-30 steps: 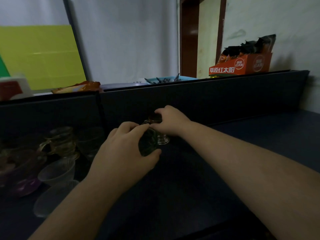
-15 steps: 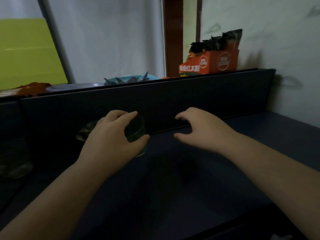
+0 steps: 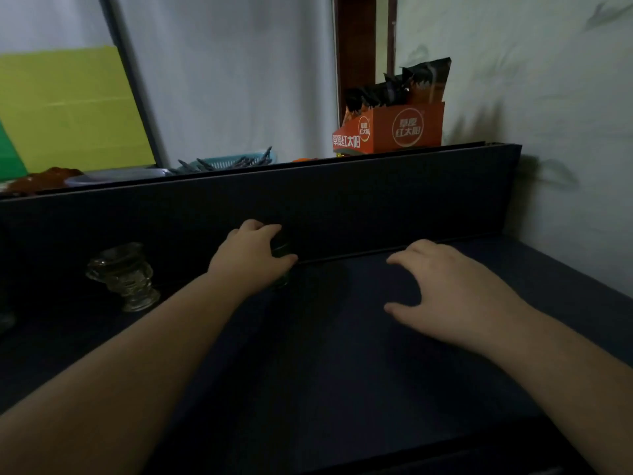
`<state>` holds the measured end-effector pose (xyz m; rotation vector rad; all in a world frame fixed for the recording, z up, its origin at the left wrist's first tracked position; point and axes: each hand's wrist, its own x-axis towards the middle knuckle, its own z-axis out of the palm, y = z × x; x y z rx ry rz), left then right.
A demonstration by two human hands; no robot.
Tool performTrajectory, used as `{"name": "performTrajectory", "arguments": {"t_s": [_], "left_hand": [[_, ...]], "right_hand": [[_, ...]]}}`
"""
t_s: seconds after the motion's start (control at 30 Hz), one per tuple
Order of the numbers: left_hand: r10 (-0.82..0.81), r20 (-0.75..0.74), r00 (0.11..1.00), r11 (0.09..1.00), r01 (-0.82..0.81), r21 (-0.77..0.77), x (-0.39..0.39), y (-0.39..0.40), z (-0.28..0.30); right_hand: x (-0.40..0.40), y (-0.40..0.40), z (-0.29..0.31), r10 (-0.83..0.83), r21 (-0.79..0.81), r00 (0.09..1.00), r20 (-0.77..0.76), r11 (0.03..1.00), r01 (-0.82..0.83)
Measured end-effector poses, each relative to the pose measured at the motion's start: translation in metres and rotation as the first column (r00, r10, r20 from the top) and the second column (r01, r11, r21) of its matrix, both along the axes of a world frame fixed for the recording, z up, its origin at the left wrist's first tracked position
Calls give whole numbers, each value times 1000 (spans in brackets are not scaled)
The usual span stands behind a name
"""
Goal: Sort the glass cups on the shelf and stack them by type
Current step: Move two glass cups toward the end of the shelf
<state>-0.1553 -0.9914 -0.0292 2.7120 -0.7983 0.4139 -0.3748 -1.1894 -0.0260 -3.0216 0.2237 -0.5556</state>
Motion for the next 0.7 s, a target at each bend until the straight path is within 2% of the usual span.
{"name": "performTrajectory", "arguments": {"t_s": [0.1, 0.27, 0.43, 0.53, 0.7], "left_hand": [[33, -18, 999, 997, -34, -71, -5, -4, -4], [80, 74, 994, 997, -79, -11, -37, 36, -7], [95, 126, 987, 991, -105, 80, -87, 116, -4], [165, 150, 975, 977, -182, 107, -112, 171, -7], [307, 160, 938, 946, -319, 60, -144, 268, -10]], "right_hand": [[3, -3, -7, 45, 27, 999, -14, 999, -45], [20, 16, -6, 140, 32, 990, -10, 990, -140], [32, 68, 4, 231, -25, 973, -8, 973, -231], [38, 112, 10, 273, -66, 962, 22, 960, -271], [51, 204, 13, 357, -57, 934, 24, 933, -355]]}}
